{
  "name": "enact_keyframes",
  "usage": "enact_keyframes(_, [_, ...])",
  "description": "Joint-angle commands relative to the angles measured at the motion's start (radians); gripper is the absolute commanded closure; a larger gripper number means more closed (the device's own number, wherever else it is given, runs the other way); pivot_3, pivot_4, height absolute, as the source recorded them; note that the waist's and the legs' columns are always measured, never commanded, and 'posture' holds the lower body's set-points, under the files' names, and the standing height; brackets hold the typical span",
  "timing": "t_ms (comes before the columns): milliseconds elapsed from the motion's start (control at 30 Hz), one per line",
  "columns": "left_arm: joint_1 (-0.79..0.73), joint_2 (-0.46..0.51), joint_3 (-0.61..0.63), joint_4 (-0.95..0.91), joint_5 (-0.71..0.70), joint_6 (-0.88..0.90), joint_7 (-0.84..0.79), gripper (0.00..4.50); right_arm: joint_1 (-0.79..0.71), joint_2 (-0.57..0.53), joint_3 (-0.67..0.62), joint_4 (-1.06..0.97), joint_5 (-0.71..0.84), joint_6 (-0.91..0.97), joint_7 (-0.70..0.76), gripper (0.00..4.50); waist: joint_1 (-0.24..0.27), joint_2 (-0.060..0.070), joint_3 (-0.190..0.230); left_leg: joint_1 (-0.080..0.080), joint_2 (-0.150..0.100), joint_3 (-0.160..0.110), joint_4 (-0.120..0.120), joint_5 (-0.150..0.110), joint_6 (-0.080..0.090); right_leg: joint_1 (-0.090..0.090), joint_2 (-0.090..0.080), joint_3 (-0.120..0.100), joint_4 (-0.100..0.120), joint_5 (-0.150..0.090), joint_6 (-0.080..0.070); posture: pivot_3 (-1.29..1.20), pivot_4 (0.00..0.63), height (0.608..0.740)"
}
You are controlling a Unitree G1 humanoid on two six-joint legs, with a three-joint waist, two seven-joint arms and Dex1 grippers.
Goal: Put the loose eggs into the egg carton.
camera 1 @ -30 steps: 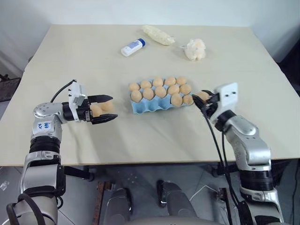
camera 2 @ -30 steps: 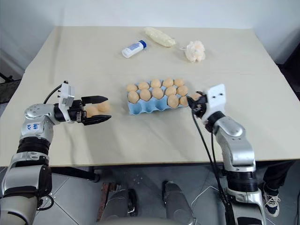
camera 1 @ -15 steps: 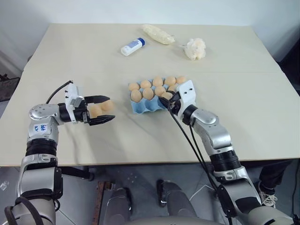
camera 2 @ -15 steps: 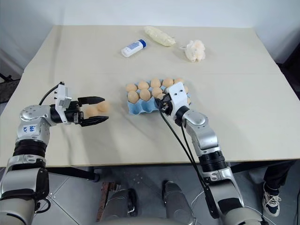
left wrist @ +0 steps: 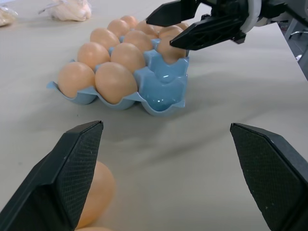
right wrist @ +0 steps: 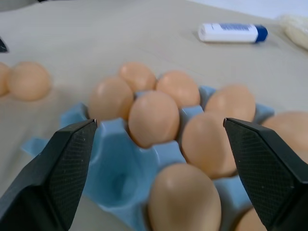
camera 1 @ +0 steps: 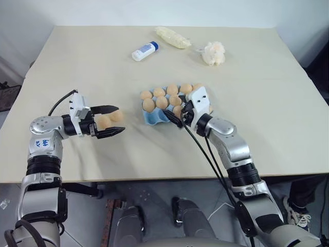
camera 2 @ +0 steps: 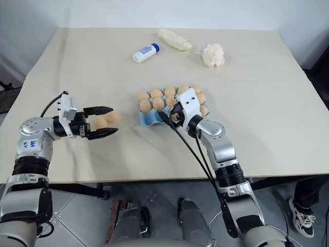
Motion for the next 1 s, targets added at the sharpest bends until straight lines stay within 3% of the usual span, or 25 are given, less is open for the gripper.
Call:
enact_keyframes(33, [0.001,0.022,0.034,-0.045,-0.027,-0.002,0.029,0.00,-0.002,-0.036,-0.022,-0.079,0.026,0.011,0.038,0.03,0.000,0.000,0.000,0.000,0.000,0.000,0.000,0.000,0.000,-0.001,0.000,0.000,0.000,0.000,0.000,0.00,0.150,0.740])
enact_keyframes(300, [0.092,0.019,0.108,-0.212,-0.063,0.045,0.164,0.00,0.050,-0.229,-0.095,-0.139,0.130,-0.075,0.296,0.03,0.001,0.000,0.000,-0.001,0.000,0.001,-0.001,0.000,0.000,-0.002,0.001,0.001,0.000,0.000,0.000,0.00,0.150,0.740])
enact_keyframes(533, [0.241,-0.042,0.255,-0.430,-0.070,0.075,0.539,0.00,0.118,-0.402,-0.164,-0.036,0.289,-0.135,0.677,0.03,0.002,0.000,0.000,0.000,0.001,0.001,0.000,0.000,0.000,-0.001,0.001,0.001,0.000,0.000,0.000,0.00,0.150,0.740])
enact_keyframes(767, [0.446,-0.127,0.353,-0.729,-0.076,0.271,0.878,0.00,0.116,-0.474,-0.177,0.082,0.313,-0.185,0.872,0.03,0.002,0.000,0.000,0.002,0.001,0.000,0.001,0.000,-0.001,0.000,0.000,0.002,0.001,0.000,0.001,0.00,0.150,0.740])
enact_keyframes(1000, [0.685,-0.183,0.399,-0.965,-0.150,0.369,0.935,0.00,0.082,-0.497,-0.202,0.154,0.350,-0.199,0.992,0.03,0.000,0.000,0.000,0.002,0.000,-0.001,0.001,0.000,-0.001,0.000,-0.002,0.003,0.000,0.000,0.000,0.00,0.150,0.740])
